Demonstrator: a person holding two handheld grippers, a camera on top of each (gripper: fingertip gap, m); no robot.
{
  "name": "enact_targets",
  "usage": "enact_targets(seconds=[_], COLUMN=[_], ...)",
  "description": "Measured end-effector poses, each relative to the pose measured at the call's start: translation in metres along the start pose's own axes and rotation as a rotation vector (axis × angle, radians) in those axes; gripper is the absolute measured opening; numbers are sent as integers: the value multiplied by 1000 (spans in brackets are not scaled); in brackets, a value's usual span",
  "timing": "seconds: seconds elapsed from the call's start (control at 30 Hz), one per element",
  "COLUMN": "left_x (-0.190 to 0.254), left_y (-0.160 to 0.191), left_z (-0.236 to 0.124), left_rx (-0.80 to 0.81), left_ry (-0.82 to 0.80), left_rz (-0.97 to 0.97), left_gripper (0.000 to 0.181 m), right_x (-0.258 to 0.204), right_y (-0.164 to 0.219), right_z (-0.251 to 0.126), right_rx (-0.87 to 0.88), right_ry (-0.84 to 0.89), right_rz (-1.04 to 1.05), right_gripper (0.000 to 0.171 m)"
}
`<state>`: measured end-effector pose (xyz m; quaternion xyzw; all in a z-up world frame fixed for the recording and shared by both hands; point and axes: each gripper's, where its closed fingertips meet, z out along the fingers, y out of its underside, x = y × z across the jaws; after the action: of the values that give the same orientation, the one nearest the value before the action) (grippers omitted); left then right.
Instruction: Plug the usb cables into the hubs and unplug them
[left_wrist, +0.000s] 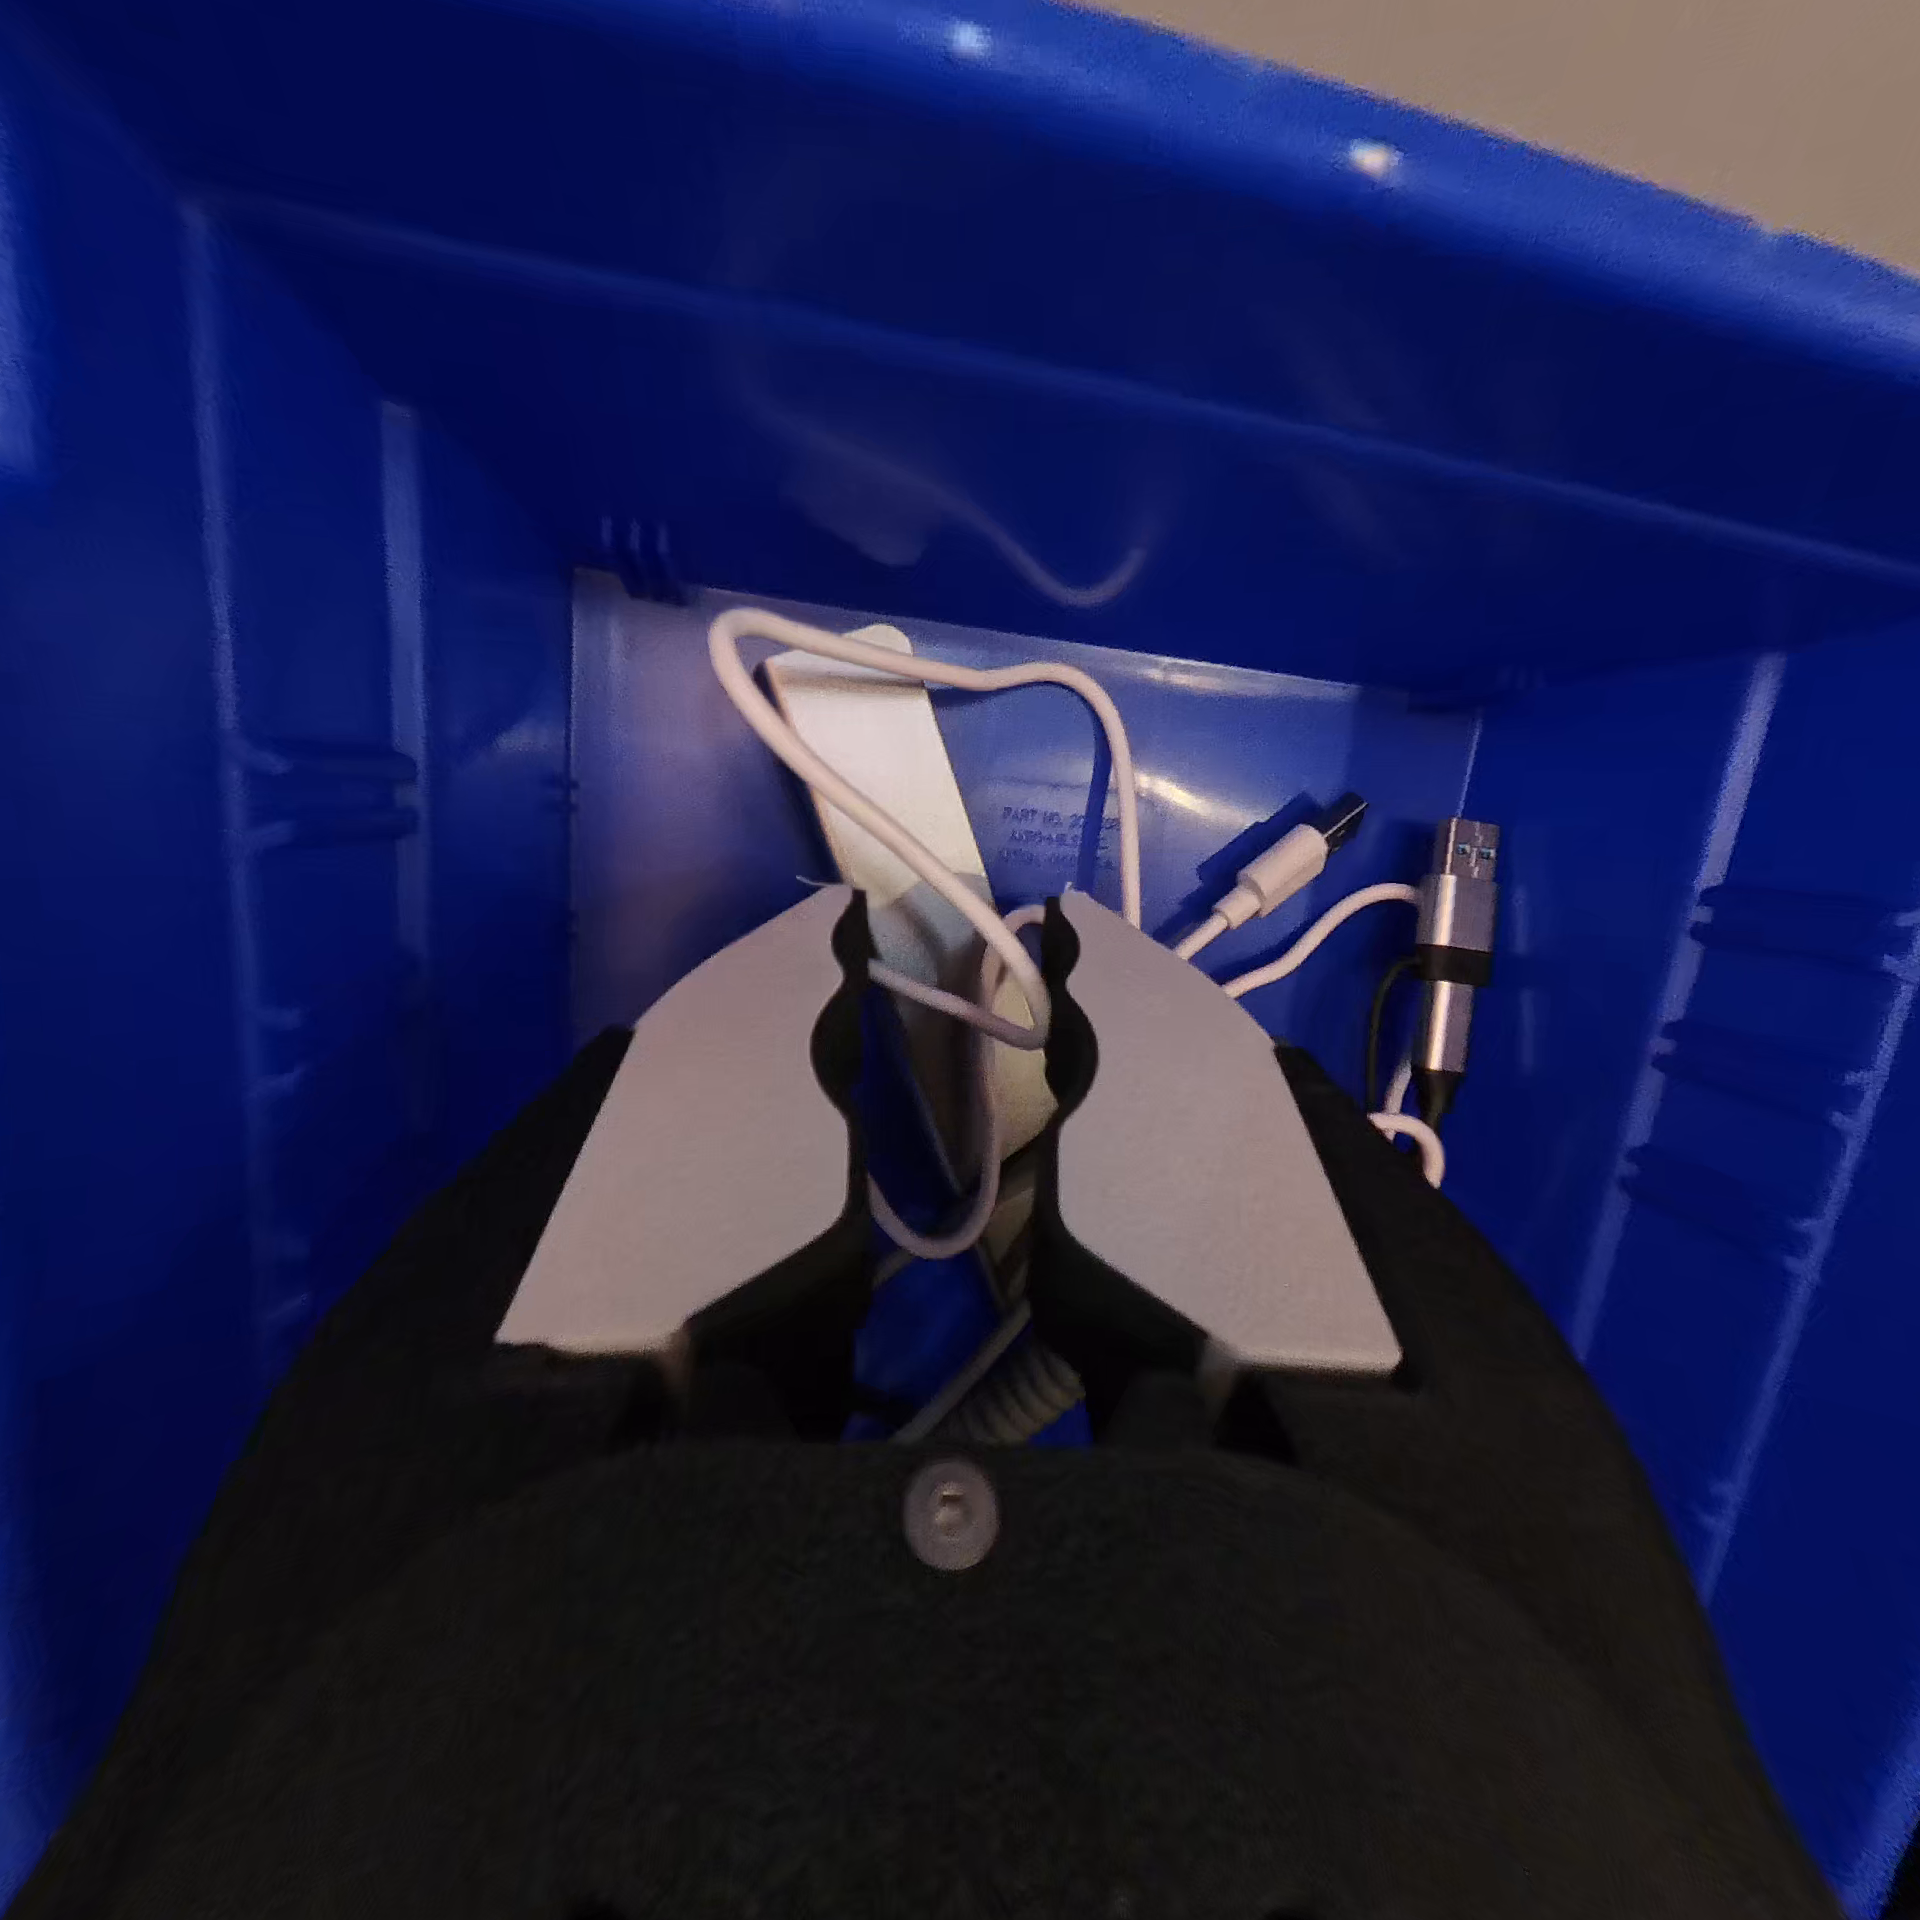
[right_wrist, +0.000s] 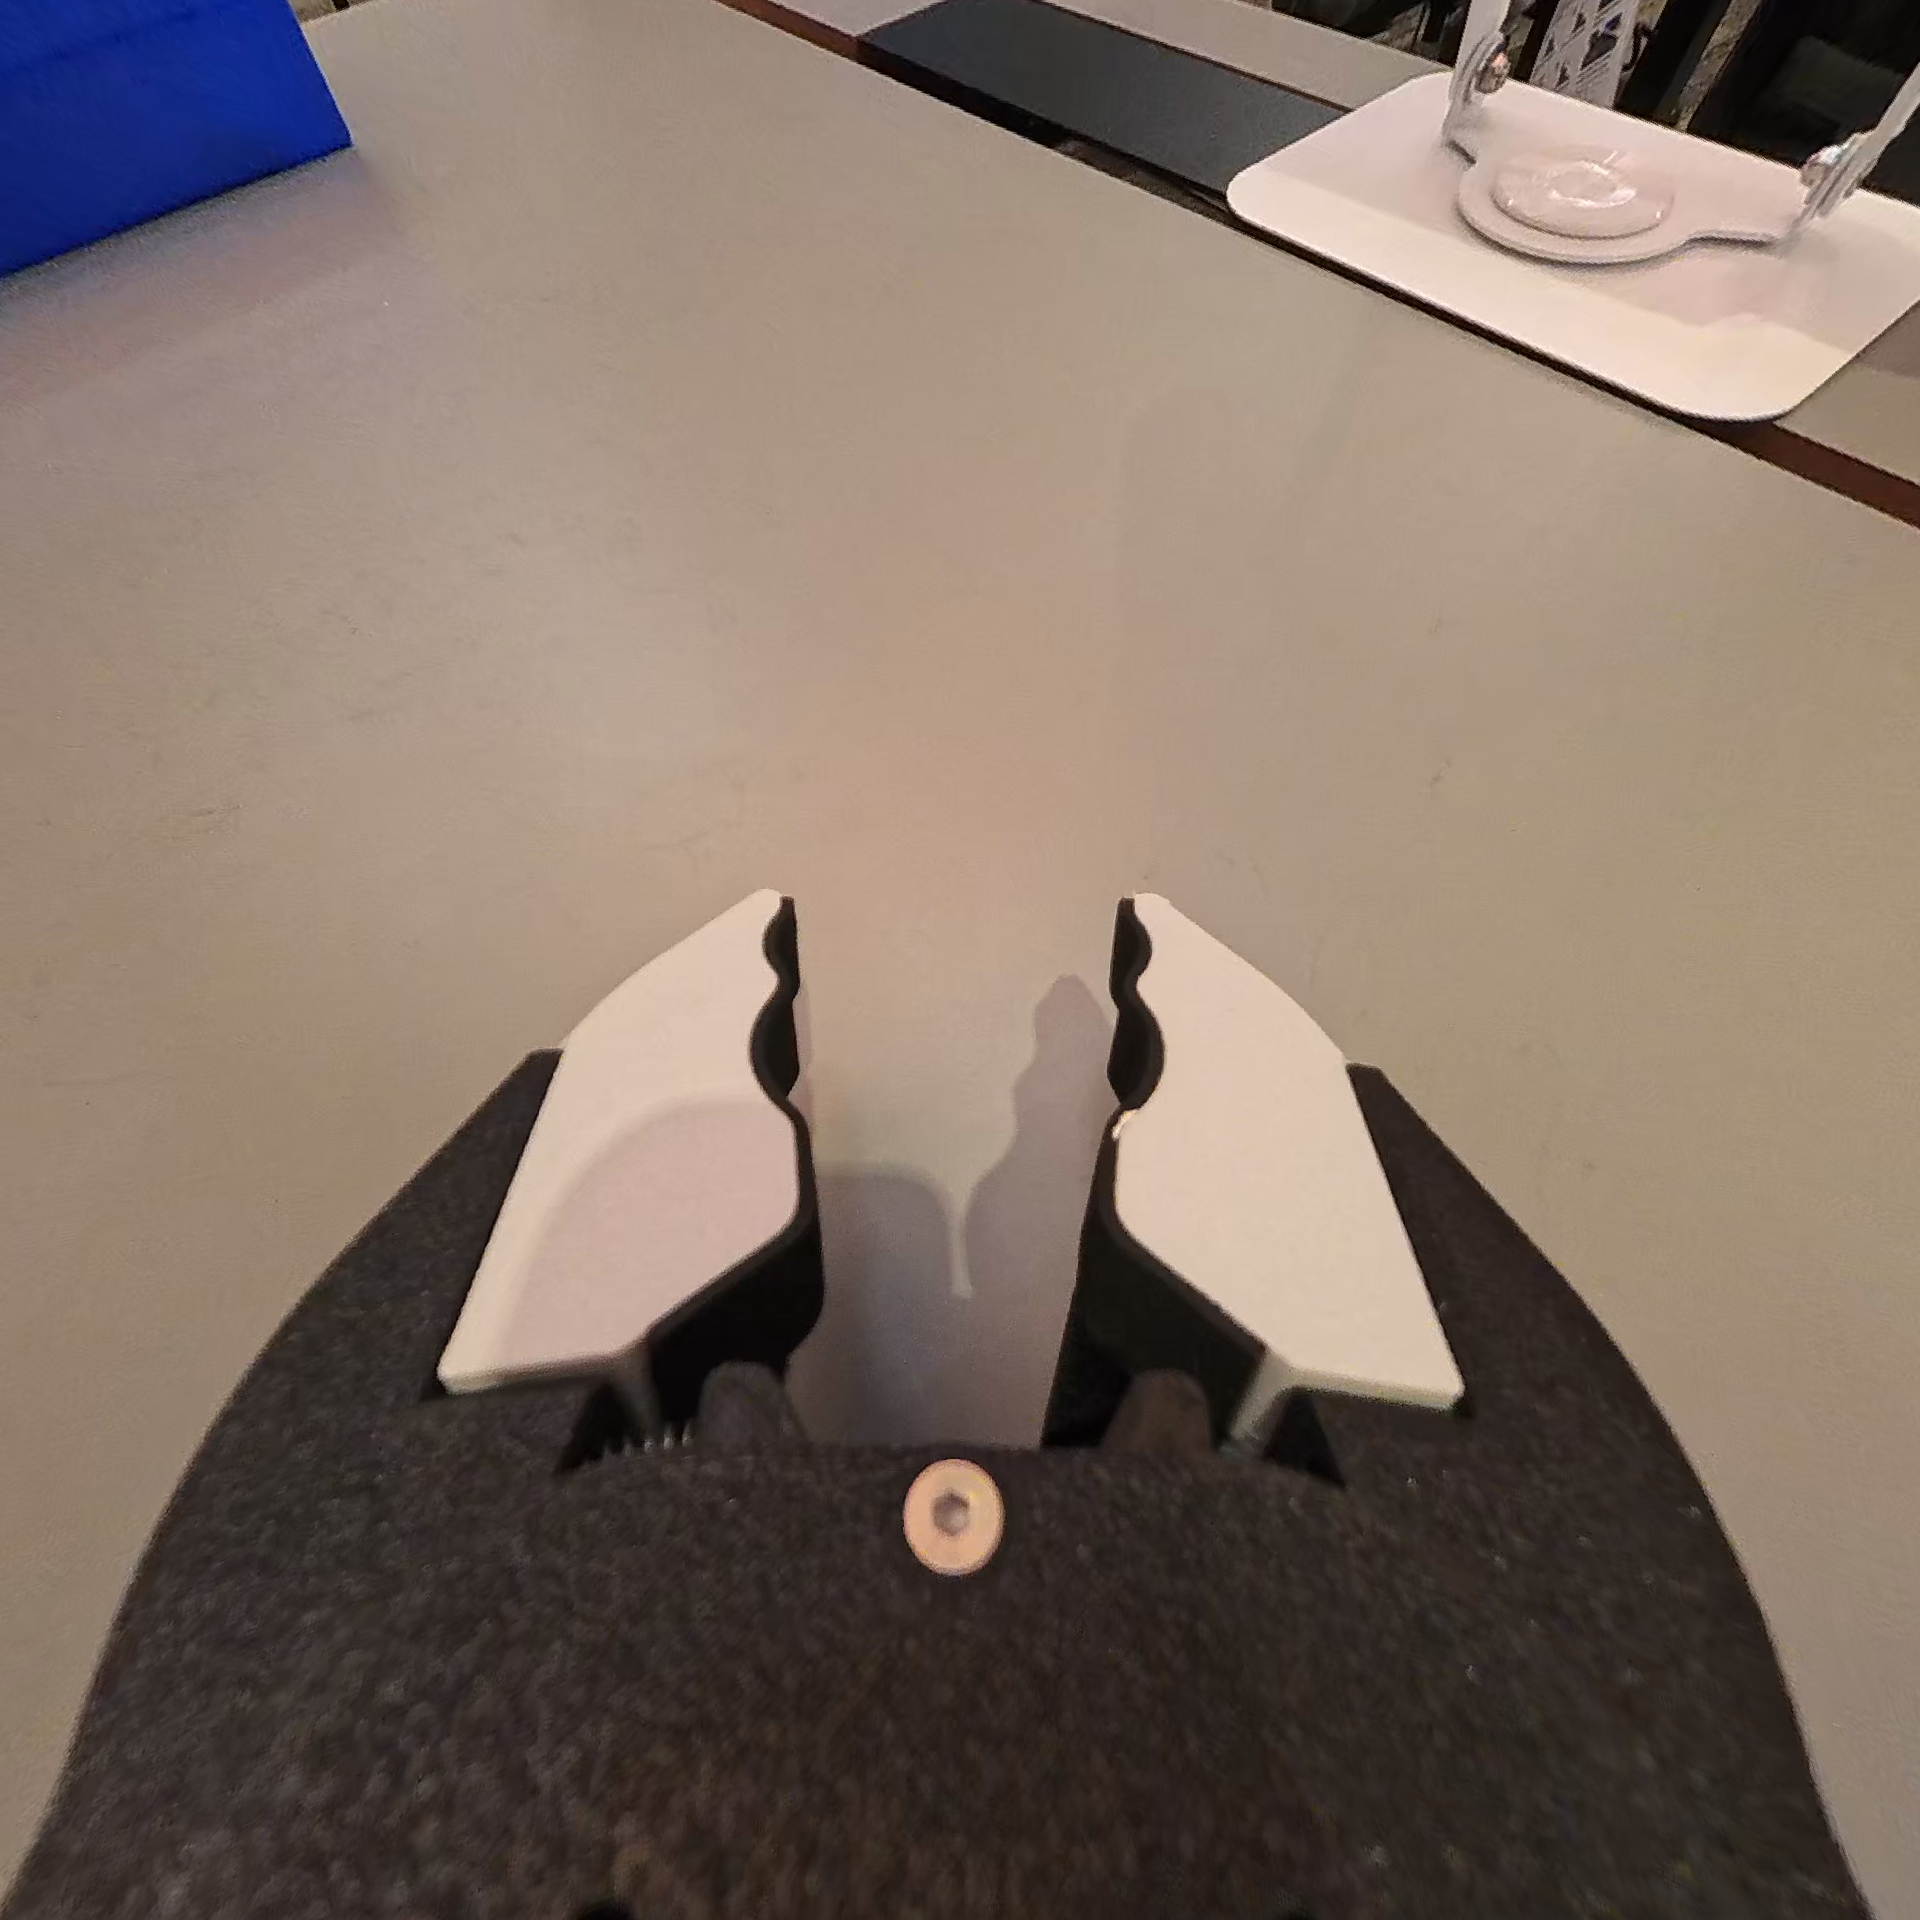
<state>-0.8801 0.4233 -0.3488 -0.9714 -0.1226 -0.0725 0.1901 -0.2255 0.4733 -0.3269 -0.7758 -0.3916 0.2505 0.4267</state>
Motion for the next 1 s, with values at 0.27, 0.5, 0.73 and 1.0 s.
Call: enact_targets(seconds=[0.27,0.5,0.73,1.0], left_x=[-4,-14,-14,-16], left_y=[-1,-1,-2,-6], left_z=[2,11,14,-14], left_rx=[-21,-75,-71,-7], left_ry=[-20,-107,-190,-90], left_rz=[-36,-26,60,20], left_gripper=[37,36,33,30], right_x=[-1,-3,-4,-7], right_y=[-2,-1,-2,-6], right_z=[-1,0,0,-2], right_rx=[7,0,2,25], right_ry=[0,-6,-10,-24], right_rz=[-4,-5,-9,-3], right_gripper=[57,57,57,57])
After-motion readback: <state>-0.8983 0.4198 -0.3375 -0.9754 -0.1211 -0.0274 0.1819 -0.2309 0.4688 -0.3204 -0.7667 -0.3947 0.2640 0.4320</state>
